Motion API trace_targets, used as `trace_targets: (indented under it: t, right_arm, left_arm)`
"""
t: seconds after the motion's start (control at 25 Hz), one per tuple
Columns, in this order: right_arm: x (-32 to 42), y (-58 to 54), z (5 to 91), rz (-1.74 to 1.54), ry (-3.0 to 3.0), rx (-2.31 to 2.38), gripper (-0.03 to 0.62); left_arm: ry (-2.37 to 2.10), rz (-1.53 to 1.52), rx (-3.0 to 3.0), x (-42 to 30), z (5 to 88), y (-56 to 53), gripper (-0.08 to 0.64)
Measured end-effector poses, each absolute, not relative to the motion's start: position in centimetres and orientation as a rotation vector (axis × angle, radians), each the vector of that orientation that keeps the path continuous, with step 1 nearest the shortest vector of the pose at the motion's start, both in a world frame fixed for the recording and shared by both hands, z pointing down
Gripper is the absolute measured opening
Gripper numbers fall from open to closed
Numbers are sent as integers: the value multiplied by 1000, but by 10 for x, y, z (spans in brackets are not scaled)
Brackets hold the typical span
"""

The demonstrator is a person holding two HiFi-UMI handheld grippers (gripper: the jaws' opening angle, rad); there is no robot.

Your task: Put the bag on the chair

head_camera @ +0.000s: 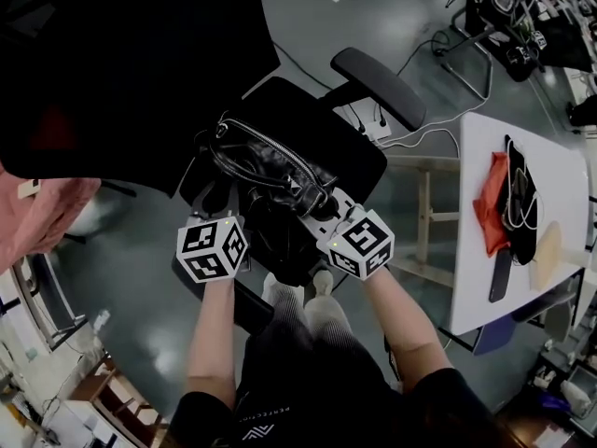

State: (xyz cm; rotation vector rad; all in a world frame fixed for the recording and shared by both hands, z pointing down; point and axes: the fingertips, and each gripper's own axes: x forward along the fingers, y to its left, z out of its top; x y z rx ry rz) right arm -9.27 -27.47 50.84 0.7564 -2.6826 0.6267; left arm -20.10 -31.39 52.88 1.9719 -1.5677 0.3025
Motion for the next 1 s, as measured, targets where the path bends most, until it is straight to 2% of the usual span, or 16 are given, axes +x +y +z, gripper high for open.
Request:
trace_targets:
  t: [1.0]
  right_arm:
    - [-88,-275,578,801,-2622,779,102]
  left_arm:
    - [-1534,433,1921,-202,586,-317,60]
